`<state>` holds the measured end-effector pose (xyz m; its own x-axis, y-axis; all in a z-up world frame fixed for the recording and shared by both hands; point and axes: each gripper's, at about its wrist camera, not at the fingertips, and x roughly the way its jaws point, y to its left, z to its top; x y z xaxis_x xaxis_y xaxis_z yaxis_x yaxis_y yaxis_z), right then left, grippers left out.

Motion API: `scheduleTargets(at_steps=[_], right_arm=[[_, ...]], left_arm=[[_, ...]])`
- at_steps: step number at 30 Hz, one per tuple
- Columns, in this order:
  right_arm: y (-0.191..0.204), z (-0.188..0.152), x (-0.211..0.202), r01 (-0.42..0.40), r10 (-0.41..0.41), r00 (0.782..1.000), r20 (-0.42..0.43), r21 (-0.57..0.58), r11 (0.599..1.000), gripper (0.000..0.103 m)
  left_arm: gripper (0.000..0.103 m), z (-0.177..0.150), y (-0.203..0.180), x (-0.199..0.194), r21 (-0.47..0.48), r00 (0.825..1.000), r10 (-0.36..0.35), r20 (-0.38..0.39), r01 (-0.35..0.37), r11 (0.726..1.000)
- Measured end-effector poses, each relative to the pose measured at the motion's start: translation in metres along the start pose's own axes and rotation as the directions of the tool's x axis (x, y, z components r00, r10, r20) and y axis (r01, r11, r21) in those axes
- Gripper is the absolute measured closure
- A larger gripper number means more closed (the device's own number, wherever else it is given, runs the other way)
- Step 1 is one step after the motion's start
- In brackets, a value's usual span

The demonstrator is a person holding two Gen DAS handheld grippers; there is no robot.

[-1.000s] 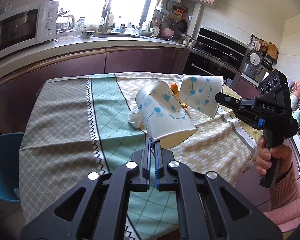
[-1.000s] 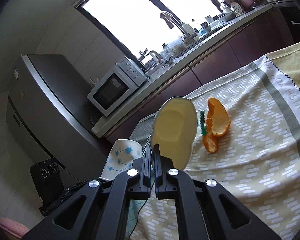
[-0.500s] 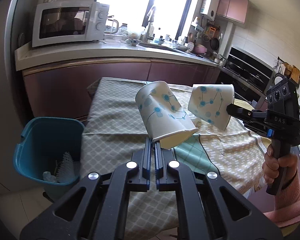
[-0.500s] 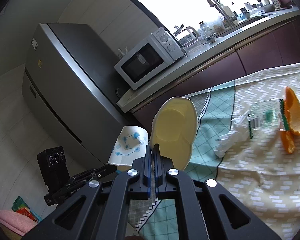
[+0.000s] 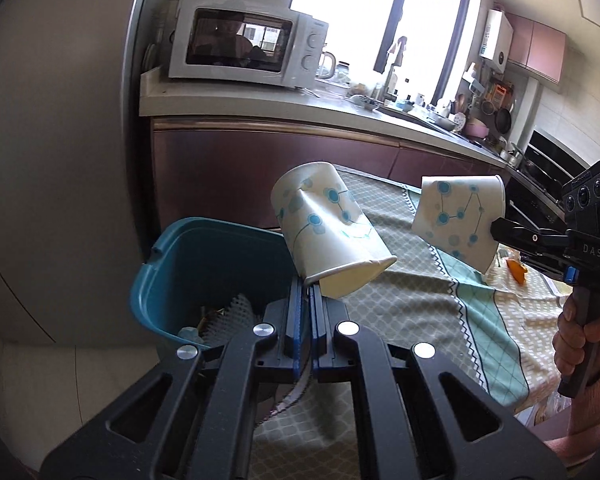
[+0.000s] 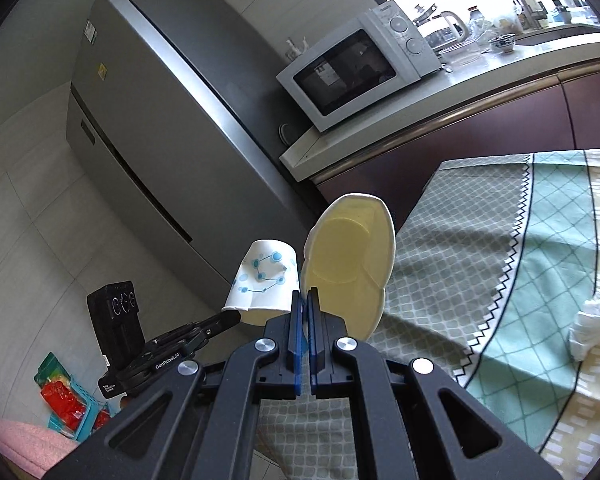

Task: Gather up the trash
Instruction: 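Carry both paper cups over the teal bin with both tools, then open the left tool to drop its cup while the right tool drops its cup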

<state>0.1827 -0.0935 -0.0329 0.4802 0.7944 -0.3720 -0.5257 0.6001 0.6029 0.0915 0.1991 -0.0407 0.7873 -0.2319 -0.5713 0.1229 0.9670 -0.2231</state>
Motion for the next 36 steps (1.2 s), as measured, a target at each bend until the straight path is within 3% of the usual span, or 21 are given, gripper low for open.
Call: scheduleTargets(at_steps=[15, 28, 36], right_arm=[[0.02, 0.017, 0.092, -0.02, 0.019, 0.989, -0.145, -0.008, 1.0, 0.101], [0.01, 0.013, 0.165, 0.089, -0.087, 0.963, -0.254, -0.002, 0.996, 0.101], [0.002, 0.01, 0.188, 0.141, -0.138, 0.948, -0.287, -0.008, 0.99, 0.097]], left_arm=[[0.099, -0.008, 0.051, 0.038, -0.07, 0.99, 0.118, -0.081, -0.124, 0.99], [0.099, -0.017, 0.075, 0.095, -0.089, 0.969, 0.164, -0.187, -0.183, 0.979], [0.099, -0.02, 0.075, 0.13, -0.068, 0.955, 0.184, -0.234, -0.205, 0.977]])
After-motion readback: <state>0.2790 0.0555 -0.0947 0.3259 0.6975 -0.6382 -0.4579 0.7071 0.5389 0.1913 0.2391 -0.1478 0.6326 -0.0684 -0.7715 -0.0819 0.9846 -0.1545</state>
